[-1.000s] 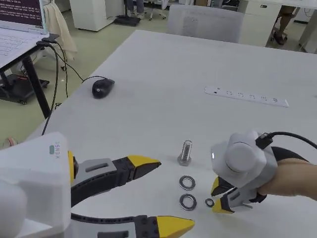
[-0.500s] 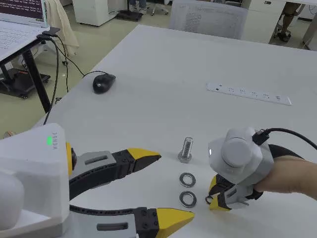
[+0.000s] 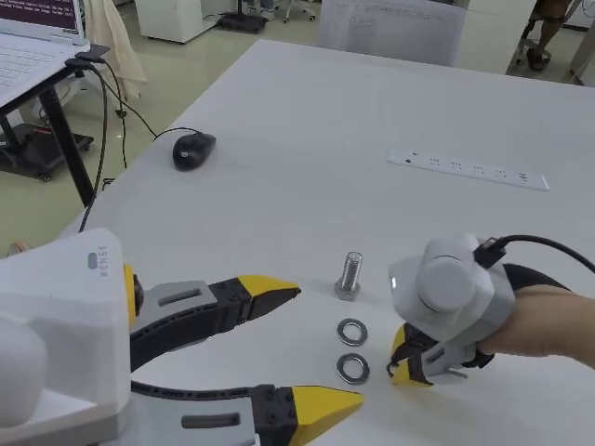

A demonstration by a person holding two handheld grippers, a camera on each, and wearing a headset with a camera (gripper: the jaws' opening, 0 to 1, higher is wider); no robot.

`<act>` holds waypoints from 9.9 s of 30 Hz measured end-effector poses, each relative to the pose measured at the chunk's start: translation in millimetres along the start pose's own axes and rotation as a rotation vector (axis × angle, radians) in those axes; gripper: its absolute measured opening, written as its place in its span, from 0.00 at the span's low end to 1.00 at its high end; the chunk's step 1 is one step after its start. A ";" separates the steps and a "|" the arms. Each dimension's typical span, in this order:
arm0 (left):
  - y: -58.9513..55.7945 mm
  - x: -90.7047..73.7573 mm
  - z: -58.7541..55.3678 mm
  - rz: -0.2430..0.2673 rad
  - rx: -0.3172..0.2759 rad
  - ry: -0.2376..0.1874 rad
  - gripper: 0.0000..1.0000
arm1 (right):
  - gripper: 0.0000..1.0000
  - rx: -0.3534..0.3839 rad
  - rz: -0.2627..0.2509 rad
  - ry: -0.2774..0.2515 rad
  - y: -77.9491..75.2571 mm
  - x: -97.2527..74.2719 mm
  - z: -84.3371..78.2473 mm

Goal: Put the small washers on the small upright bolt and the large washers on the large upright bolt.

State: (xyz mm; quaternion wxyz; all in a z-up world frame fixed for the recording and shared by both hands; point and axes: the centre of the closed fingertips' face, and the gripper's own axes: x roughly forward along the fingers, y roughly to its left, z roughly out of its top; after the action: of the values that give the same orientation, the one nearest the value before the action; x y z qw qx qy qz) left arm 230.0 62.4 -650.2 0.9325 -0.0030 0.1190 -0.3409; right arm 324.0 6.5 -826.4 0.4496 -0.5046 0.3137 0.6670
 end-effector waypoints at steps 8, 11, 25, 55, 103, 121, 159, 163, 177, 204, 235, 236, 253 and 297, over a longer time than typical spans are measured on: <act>-2.4 3.4 1.6 -0.010 0.006 0.001 0.53 | 0.12 0.037 -0.015 -0.025 -2.2 -1.5 -1.4; -2.6 3.1 1.5 -0.010 0.005 0.002 0.53 | 0.11 0.045 -0.022 -0.024 -2.1 -6.1 -5.3; -11.5 14.4 2.3 -0.049 0.014 0.013 0.53 | 0.11 0.144 -0.121 -0.032 -21.4 -58.2 -44.6; -7.0 16.0 5.3 -0.043 0.011 0.021 0.54 | 0.12 0.131 -0.212 0.006 -76.7 -89.7 -46.6; 7.2 20.9 -10.0 -0.026 -0.024 0.058 0.53 | 0.13 0.097 -0.115 0.038 -79.1 -35.2 -65.2; -1.6 22.8 -6.9 -0.047 0.002 0.058 0.53 | 0.18 0.138 -0.156 0.019 -63.1 -62.1 -73.4; -19.3 -7.5 3.8 -0.061 0.054 0.012 0.54 | 0.25 0.088 -0.013 -0.027 11.7 -7.8 17.5; -15.0 -8.4 4.7 -0.049 0.050 0.004 0.54 | 0.28 0.077 -0.009 -0.037 8.3 -2.8 25.7; -3.4 -9.8 4.7 -0.007 0.030 -0.015 0.54 | 0.30 0.060 0.017 -0.038 -0.4 14.0 43.2; 0.5 -8.6 3.1 0.007 0.015 -0.017 0.54 | 0.22 0.009 0.015 -0.010 1.0 12.2 41.6; 1.1 -1.5 -0.1 -0.009 0.014 -0.002 0.54 | 0.21 0.028 -0.051 -0.032 -23.9 -35.7 36.0; 0.7 -1.0 0.1 -0.013 0.012 -0.002 0.54 | 0.21 0.026 -0.057 -0.031 -26.1 -37.7 36.2; 3.7 2.5 0.9 -0.019 0.002 -0.001 0.54 | 0.22 -0.009 -0.165 -0.061 -90.3 -74.5 60.5; 24.9 8.3 -13.2 0.019 -0.044 0.025 0.54 | 0.22 -0.042 -0.070 0.029 -105.5 -7.8 50.0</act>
State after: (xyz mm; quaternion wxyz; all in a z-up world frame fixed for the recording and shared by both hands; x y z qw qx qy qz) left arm 249.0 77.2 -667.1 0.9339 -0.0184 0.1381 -0.3292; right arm 401.8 90.0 -800.5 0.4574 -0.5344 0.2882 0.6497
